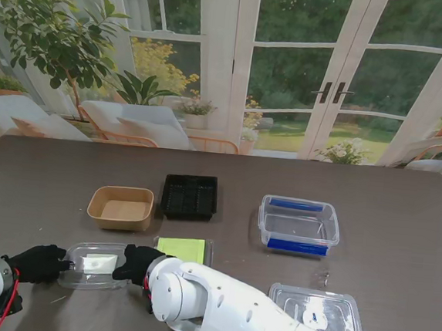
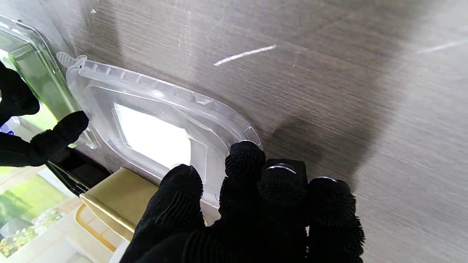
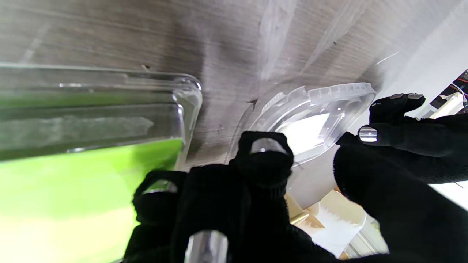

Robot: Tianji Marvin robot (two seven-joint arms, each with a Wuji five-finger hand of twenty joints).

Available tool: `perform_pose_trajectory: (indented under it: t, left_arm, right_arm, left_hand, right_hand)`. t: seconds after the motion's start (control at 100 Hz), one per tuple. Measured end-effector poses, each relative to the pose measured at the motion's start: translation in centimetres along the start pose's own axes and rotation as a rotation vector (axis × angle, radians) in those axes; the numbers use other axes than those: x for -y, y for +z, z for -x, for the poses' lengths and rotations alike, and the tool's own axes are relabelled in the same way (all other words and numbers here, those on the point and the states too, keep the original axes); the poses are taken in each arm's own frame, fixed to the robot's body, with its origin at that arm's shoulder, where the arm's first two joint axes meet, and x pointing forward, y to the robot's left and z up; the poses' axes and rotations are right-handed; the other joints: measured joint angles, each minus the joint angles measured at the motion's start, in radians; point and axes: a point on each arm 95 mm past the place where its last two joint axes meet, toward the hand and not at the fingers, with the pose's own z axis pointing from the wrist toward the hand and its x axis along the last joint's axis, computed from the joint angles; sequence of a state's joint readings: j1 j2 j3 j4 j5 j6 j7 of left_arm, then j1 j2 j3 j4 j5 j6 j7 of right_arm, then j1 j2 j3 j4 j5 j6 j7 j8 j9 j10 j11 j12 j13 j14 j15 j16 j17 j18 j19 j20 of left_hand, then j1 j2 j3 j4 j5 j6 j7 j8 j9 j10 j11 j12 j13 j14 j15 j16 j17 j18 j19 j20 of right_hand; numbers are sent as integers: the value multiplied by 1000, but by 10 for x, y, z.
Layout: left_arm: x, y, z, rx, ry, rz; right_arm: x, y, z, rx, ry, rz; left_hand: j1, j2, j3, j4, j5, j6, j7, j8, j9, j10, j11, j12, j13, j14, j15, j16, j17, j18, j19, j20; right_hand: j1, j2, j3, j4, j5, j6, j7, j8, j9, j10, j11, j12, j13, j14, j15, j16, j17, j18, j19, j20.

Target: Pair container bodies with their lids

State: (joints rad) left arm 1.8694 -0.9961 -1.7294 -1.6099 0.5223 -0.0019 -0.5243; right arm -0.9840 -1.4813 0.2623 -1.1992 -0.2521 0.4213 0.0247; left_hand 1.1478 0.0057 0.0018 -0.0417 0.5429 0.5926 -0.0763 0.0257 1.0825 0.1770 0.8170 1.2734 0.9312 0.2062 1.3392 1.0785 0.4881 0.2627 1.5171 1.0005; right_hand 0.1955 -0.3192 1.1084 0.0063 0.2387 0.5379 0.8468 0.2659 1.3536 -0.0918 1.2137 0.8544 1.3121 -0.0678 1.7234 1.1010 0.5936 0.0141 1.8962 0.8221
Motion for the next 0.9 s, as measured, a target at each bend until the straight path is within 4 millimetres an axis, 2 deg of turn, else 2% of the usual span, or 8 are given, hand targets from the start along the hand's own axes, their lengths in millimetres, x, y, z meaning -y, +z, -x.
perform_pose_trajectory:
  t: [0.38, 0.39, 0.41, 0.48, 0.67, 0.73, 0.9]
  left_arm:
    - [-4, -6, 0, 1, -24, -7]
    - [-4, -6, 0, 1, -24, -7]
    - [-4, -6, 0, 0, -26, -7]
    - [-4, -6, -1, -5, -33, -10]
    - [-3, -2, -3, -15, -40, -14]
    - [-2, -2, -3, -15, -34, -14]
    - [1, -2, -3, -1, 6, -1]
  right_arm:
    - [2, -4, 0, -6, 10, 3]
    - [2, -4, 0, -6, 11, 3]
    - [1, -4, 0, -6, 12, 3]
    - [1, -4, -1, -9, 17, 1]
    - [2, -3, -4, -19, 22, 1]
    - [2, -3, -4, -19, 17, 4]
    - [0, -3, -3, 8, -51, 52]
  left_hand:
    - [0, 0, 0, 0, 0, -13, 15, -1, 0, 0, 0, 0, -1, 1, 0, 0, -1, 1, 0, 0]
    - [0, 0, 0, 0, 1, -52, 23, 0, 0, 0, 0, 0, -1, 1, 0, 0, -2, 1, 0, 0]
    - [0, 0, 0, 0, 4, -69, 29, 2, 0, 0, 0, 0, -1, 1, 0, 0, -2, 1, 0, 0]
    - [0, 0, 0, 0, 13, -90, 41, 6, 0, 0, 0, 0, -1, 1, 0, 0, -3, 1, 0, 0]
    - [0, 0, 0, 0, 29, -93, 67, 20, 0, 0, 0, 0, -1, 1, 0, 0, -3, 1, 0, 0]
    - [0, 0, 0, 0, 31, -124, 73, 24, 0, 0, 0, 0, -1, 2, 0, 0, -4, 1, 0, 0]
    - [0, 0, 0, 0, 31, -165, 71, 23, 0, 0, 0, 0, -1, 2, 0, 0, -5, 1, 0, 0]
  right_hand:
    - [0, 0, 0, 0, 1, 0, 0, 0, 0, 0, 0, 0, 0, 0, 0, -8, 1, -4, 0, -1]
    - [0, 0, 0, 0, 1, -17, -5, -1, 0, 0, 0, 0, 0, 0, 0, -8, 1, -4, 0, -1]
    - [0, 0, 0, 0, 1, -88, -19, -10, 0, 0, 0, 0, 0, 0, 0, -8, 1, -4, 0, -1]
    - [0, 0, 0, 0, 1, -114, -20, -10, 0, 0, 0, 0, 0, 0, 0, -8, 1, -4, 0, -1]
    - [0, 0, 0, 0, 1, -125, -25, -10, 0, 0, 0, 0, 0, 0, 0, -8, 10, -4, 0, -1]
    - [0, 0, 0, 0, 1, -129, -25, -11, 0, 0, 0, 0, 0, 0, 0, -8, 14, -3, 0, -1]
    - [0, 0, 0, 0, 1, -142, -48, -17, 0, 0, 0, 0, 0, 0, 0, -8, 15, -3, 0, -1]
